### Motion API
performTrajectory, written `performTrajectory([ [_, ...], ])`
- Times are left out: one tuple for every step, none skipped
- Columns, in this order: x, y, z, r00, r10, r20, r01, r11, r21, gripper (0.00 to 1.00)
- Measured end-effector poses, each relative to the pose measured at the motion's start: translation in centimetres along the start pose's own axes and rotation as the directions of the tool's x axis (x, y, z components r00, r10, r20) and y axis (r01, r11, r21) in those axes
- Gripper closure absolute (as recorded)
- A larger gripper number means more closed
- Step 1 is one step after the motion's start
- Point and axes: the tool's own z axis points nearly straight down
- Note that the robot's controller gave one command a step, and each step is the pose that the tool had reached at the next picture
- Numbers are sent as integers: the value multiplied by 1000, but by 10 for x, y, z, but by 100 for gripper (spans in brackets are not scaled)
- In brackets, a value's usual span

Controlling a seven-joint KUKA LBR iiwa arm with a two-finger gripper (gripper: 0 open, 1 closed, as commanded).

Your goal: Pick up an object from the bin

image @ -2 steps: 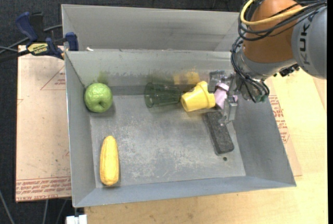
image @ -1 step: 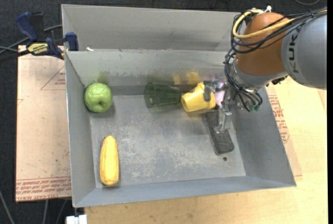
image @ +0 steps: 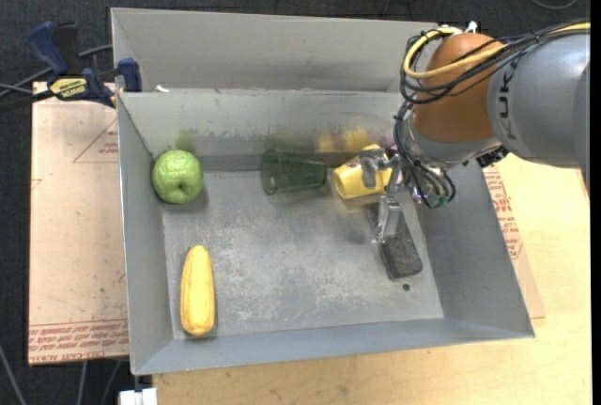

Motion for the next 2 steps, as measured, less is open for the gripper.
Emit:
performTrajectory([
  [-17, -1, 8, 994, 106, 13, -106, 994, 0, 0],
  [-21, 1, 21, 990, -140, 5, 140, 990, 7, 0],
])
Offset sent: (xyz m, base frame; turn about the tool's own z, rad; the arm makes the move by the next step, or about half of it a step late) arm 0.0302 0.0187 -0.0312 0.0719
